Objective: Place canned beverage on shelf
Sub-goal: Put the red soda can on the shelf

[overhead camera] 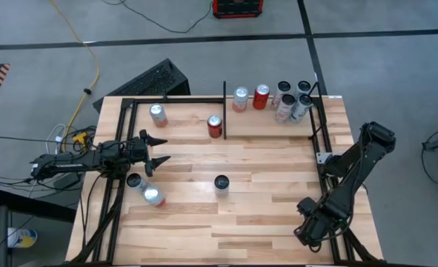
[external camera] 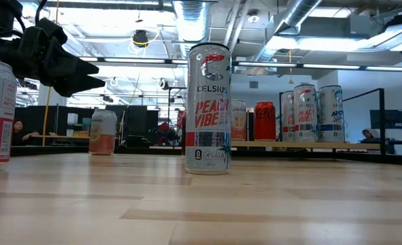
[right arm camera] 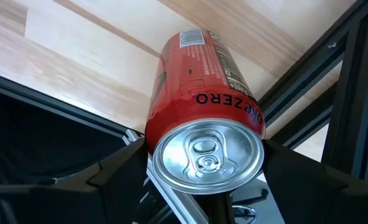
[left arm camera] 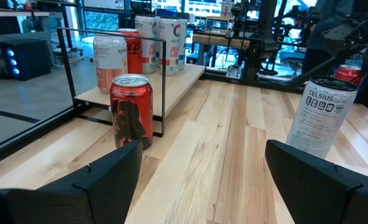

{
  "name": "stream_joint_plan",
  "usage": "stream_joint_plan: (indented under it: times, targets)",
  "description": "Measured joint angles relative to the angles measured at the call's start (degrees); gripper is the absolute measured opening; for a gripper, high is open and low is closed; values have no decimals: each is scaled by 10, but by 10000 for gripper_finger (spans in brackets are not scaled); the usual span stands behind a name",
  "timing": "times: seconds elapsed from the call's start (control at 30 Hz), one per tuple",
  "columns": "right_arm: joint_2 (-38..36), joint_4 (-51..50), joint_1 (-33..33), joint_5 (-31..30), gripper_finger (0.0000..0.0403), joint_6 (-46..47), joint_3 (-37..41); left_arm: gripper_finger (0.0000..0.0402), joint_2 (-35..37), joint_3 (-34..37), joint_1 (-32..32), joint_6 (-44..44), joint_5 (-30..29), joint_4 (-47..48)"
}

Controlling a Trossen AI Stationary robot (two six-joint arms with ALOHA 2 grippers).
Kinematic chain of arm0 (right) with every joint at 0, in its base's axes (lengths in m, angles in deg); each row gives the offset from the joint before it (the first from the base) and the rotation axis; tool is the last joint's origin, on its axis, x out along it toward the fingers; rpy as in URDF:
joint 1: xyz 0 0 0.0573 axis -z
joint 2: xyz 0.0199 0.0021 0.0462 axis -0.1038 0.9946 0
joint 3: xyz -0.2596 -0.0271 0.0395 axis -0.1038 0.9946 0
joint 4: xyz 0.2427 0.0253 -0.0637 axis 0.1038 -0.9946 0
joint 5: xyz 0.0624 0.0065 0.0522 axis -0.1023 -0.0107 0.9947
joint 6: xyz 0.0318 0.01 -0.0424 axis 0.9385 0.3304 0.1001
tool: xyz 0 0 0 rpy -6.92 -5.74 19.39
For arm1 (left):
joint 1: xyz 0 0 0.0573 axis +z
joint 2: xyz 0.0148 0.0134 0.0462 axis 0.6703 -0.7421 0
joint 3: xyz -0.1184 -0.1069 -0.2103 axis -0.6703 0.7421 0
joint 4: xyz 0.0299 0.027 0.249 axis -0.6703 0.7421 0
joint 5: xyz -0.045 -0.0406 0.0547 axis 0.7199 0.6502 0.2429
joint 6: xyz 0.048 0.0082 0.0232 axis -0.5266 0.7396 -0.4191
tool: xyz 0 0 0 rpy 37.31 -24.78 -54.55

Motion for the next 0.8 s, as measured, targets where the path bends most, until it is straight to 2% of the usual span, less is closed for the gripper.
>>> stream_joint_plan:
  times: [0.3,0.47,0.67,0.8]
  targets:
    - [-1,-64,21,-34,317,-55,-21,327,0,0,0,0,0,0]
    - [-1,-128,76,-58,307,-133,-63,327,0,0,0,0,0,0]
    - [-1,-187,167,-83,268,-246,-107,327,0,0,0,0,0,0]
    - [-2,-191,209,-85,249,-302,-109,327,0,0,0,0,0,0]
